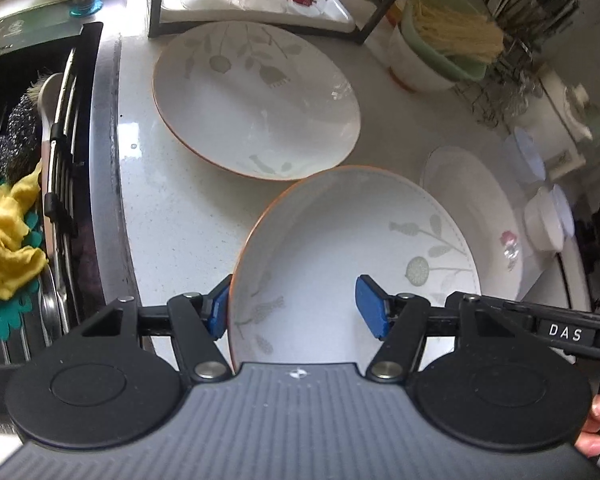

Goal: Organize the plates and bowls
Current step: 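Lift the leaf-pattern plate off the counter with both grippers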

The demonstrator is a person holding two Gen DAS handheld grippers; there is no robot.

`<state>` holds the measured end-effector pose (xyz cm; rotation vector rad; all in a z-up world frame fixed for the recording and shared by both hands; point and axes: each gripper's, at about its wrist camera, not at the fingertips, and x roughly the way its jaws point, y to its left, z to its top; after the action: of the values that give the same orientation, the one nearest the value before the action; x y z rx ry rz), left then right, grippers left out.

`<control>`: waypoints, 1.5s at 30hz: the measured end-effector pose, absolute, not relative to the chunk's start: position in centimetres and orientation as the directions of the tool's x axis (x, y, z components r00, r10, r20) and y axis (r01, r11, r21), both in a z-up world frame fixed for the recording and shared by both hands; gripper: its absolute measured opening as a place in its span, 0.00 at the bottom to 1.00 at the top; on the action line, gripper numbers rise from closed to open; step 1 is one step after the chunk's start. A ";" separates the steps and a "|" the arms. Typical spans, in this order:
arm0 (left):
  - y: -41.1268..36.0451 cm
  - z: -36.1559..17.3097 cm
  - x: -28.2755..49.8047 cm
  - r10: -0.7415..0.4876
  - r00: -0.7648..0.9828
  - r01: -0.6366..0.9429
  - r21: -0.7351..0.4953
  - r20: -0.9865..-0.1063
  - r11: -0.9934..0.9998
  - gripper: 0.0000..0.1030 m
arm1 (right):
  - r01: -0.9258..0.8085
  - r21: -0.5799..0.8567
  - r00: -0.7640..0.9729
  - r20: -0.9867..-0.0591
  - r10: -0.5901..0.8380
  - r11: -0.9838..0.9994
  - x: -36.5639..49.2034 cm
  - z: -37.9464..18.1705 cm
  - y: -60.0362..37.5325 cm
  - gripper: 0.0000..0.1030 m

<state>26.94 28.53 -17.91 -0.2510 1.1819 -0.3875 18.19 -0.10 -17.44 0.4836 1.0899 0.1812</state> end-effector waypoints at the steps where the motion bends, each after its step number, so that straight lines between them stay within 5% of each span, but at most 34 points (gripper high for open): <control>1: 28.4 -17.5 26.9 -0.424 0.326 0.159 -0.393 -0.845 0.906 0.66 | 0.080 0.459 0.466 -0.802 0.374 0.885 18.1 -16.9 -0.2 0.12; 25: 18.5 -9.3 26.4 -0.437 0.436 0.145 -0.418 -0.787 0.897 0.66 | -0.077 0.469 0.576 -0.699 0.423 0.880 18.8 -10.3 -9.9 0.11; 45: 7.8 -16.4 30.8 -0.329 0.312 0.167 -0.289 -0.891 0.943 0.66 | 0.050 0.464 0.515 -0.771 0.375 0.885 22.0 -17.0 -18.0 0.12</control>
<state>30.83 7.84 -16.40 -0.1528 1.2107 -0.3284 21.97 -18.01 -17.05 0.4647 1.0201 0.2036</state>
